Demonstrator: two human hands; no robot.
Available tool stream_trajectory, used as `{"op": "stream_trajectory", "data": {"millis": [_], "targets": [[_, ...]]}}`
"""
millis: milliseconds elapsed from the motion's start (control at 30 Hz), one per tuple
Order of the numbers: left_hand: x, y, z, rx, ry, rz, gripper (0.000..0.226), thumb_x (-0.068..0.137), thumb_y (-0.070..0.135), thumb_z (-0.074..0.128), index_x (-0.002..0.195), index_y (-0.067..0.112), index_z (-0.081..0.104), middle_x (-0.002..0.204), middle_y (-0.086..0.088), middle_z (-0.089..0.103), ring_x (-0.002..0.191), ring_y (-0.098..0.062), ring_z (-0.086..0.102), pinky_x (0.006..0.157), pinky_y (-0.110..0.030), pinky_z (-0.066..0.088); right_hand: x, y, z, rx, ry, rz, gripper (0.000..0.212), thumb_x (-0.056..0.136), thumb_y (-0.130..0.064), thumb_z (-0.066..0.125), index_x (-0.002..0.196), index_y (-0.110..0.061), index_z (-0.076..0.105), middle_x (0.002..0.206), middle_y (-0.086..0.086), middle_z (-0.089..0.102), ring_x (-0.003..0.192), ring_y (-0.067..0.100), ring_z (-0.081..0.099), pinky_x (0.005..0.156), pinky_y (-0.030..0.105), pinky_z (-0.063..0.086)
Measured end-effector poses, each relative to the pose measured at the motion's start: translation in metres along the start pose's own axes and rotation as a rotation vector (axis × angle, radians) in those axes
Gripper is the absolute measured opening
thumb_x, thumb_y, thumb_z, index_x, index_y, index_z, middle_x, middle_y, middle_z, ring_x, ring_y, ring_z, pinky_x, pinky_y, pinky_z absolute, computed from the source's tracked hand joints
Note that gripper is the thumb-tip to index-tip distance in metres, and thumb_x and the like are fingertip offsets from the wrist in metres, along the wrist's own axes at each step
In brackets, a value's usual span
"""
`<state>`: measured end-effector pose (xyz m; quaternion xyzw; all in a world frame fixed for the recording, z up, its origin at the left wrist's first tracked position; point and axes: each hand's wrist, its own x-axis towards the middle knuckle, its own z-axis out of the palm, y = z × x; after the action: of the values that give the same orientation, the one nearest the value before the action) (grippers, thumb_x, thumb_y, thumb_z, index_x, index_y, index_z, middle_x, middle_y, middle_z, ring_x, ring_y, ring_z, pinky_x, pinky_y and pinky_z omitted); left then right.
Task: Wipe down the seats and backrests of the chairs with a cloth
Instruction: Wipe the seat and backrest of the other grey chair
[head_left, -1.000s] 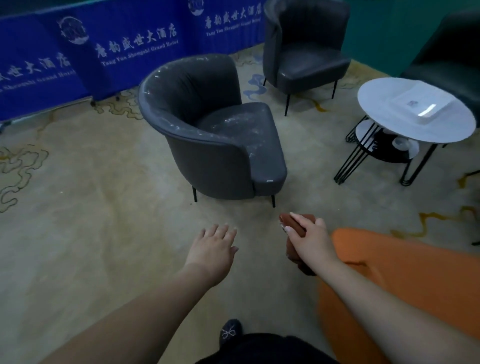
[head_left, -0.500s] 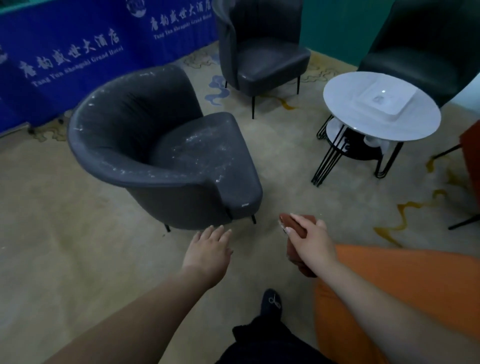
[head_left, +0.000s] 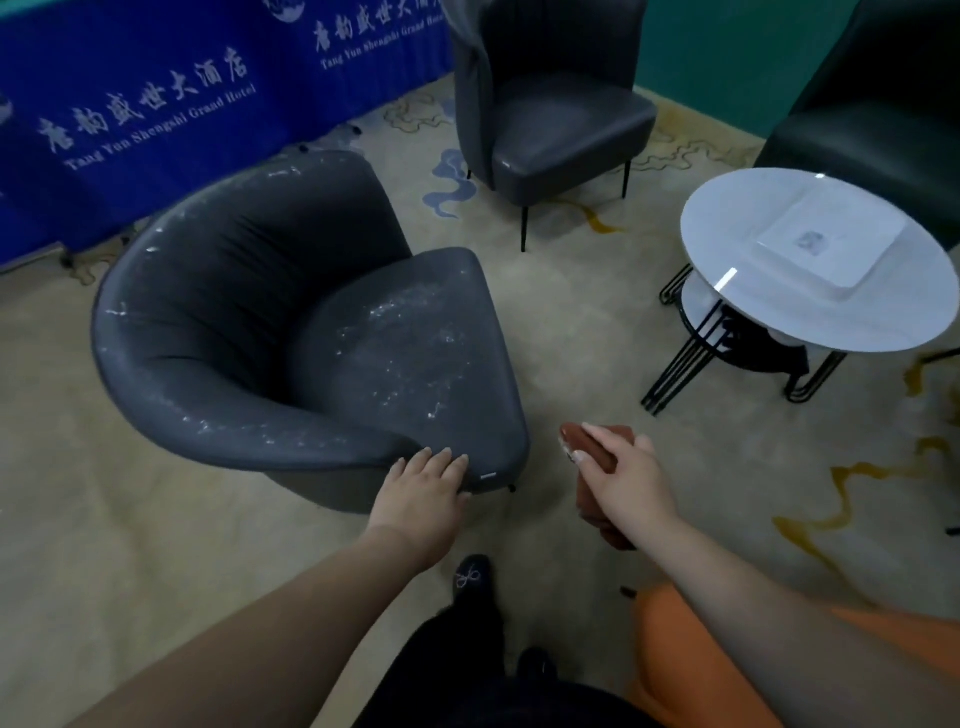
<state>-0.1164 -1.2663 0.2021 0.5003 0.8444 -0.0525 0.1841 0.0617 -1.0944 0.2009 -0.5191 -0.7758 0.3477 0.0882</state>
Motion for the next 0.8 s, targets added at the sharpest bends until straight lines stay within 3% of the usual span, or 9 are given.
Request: {"op": "stream_trajectory", "data": {"millis": [233,467,800], "targets": [[0.093,-0.04,-0.028,0.015,-0.02,0.02,0.054,0.101,0.041,0.028,0.152,0.024,0.019,0.157,0.001,0.024,0.145,-0.023,0.018,0.118,-0.042,0.016,0.084,-0.032,0.003,-0.028,0.017,-0.026,0.041,0.088,-0.041,0.061,0.13,-0.038,0.059,0.117,0.003,0.044,0.101,0.027,0.059,0.092,0.033,0.047],[0.159,-0.05,-0.045,-0.018,-0.046,-0.009,0.054,0.101,0.042,0.028,0.152,0.025,0.019,0.158,0.003,0.023,0.146,-0.021,0.017,0.117,-0.042,0.014,0.157,-0.05,0.006,0.002,0.036,-0.013,0.041,0.088,-0.042,0.062,0.129,-0.04,0.058,0.109,-0.002,0.042,0.097,0.024,0.06,0.085,0.024,0.041],[0.273,-0.021,-0.071,-0.132,-0.031,-0.237,0.054,0.102,0.042,0.027,0.152,0.024,0.017,0.159,0.002,0.021,0.146,-0.021,0.016,0.119,-0.041,0.015,0.331,-0.062,-0.026,-0.032,-0.168,-0.146,0.042,0.091,-0.043,0.058,0.132,-0.04,0.055,0.116,0.001,0.041,0.103,0.026,0.057,0.096,0.037,0.047]]}}
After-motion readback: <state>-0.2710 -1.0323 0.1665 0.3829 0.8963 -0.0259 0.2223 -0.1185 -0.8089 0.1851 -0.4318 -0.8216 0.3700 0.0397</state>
